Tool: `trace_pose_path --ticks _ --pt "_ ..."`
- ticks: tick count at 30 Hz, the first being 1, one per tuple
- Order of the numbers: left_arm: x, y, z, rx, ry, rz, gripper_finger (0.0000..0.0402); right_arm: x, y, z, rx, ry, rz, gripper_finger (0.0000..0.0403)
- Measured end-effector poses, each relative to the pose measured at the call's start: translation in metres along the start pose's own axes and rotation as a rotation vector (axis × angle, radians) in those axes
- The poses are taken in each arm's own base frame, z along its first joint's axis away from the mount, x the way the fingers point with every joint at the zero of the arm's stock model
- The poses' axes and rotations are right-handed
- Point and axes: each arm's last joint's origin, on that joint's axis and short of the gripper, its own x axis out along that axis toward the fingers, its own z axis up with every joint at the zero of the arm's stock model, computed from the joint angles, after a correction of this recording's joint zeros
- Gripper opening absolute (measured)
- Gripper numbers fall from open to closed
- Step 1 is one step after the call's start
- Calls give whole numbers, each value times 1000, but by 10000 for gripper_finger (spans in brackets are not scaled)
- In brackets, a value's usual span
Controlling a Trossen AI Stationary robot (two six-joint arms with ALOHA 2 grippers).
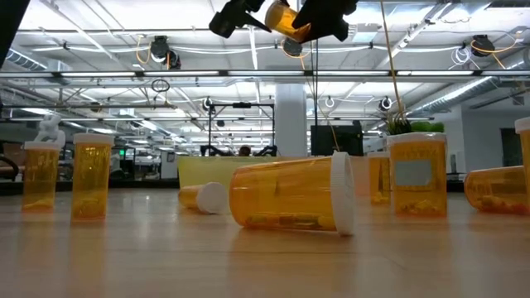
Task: Pick and place medicine bottles into bin by pill shape (circle, oval)
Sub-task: Put the large orange capsule bottle into the yellow bin
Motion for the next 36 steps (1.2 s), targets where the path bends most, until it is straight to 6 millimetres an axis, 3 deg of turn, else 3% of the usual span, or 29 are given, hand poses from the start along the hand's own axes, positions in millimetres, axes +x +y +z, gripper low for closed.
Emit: trace_pose_path --ticks 12,27,32,36 --pt "0 -1 0 16 9 -17 274 0 1 5 -6 -47 7 182" --pt "0 -1 0 22 10 -16 204 0 1 4 2 -43 8 190" --pt "0 0 0 40 10 -14 230 0 1 4 37 -35 12 236" --pt "-1 1 1 56 7 -13 224 -3 0 -3 88 26 2 298"
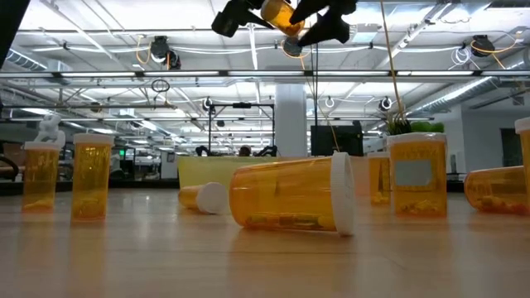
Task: Pick and place medicine bottles into bin by pill shape (circle, oval)
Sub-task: Put the large orange capsule bottle into the yellow bin
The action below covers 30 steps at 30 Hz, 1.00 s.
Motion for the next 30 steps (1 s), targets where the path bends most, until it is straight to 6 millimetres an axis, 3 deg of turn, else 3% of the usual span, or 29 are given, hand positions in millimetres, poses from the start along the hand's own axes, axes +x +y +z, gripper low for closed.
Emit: trace_pose_path --ticks 7,13,22,26,30 --pt "-5 10 11 24 -27 14 204 -22 -2 -15 32 129 -8 373" --pt "-12 24 25 47 -65 41 226 -51 -6 -24 44 171 -20 376" --pt "-23 55 51 81 -155 160 202 -100 -8 -28 66 44 13 376" --pt "-14 71 61 94 -167 237 224 -116 -9 -30 63 -3 26 376" --pt "9 87 69 113 -123 292 227 -126 -10 -32 56 -32 34 376"
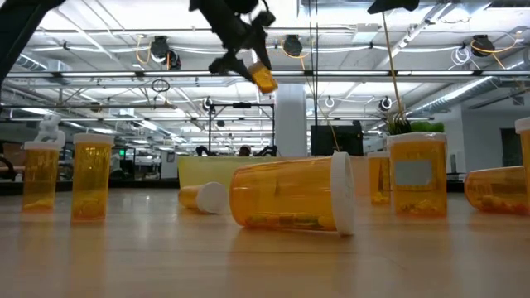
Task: Pick and place medicine bottles into bin by pill shape (circle, oval)
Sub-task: Put the large orange capsule bottle into the yellow bin
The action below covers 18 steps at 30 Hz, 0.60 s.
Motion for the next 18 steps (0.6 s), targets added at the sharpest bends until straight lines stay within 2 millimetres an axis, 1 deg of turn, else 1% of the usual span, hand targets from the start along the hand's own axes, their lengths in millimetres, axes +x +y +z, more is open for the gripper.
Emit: trace_pose_path --ticks 5,8,13,15,18 --pt "37 13 2 39 58 65 203 -4 -1 0 -22 -16 -6 376" --pt "57 23 3 56 88 110 203 -4 -2 0 -26 -28 -48 376" --pt "79 39 5 92 109 196 233 -2 -4 5 21 -78 -94 376" --pt "85 45 6 97 121 207 235 0 -4 9 34 -103 -95 376" --pt "93 52 6 91 138 220 225 5 -5 15 45 -140 -93 376"
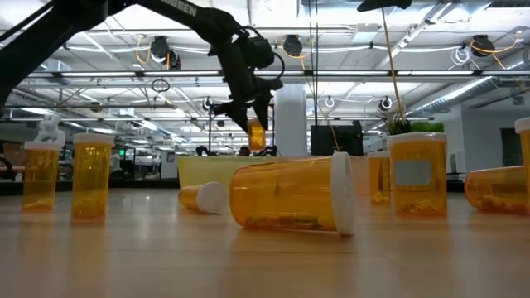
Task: Pick and place medicine bottles into bin by pill shape (circle, oval)
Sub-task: Put the large orange capsule bottle into the yellow bin
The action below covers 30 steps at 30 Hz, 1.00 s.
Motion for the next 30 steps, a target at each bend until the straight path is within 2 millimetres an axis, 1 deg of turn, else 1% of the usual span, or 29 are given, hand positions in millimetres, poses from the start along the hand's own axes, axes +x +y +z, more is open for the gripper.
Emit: trace_pose_path --ticks 4,6,8,10,12,14,18,20,23,30 --pt "10 3 1 14 12 11 205 8 0 6 20 -34 0 376" --pt "15 2 1 31 8 27 202 12 0 8 30 -44 1 376" --pt "20 0 2 42 -11 34 206 14 1 9 34 -50 3 376" --pt "29 1 1 46 5 55 218 17 1 10 35 -53 6 376" --pt "33 0 2 50 -6 62 229 18 2 10 39 -55 7 376" --pt "39 0 1 54 0 85 231 18 2 10 41 -53 7 376" --pt "47 2 0 52 5 130 215 19 2 10 50 -51 6 376" --pt "48 2 1 52 -3 131 206 19 2 10 51 -51 6 376" --pt "52 3 1 51 -3 147 202 19 2 10 52 -52 6 376" --pt "66 6 -9 35 64 152 236 19 2 10 51 -53 4 376"
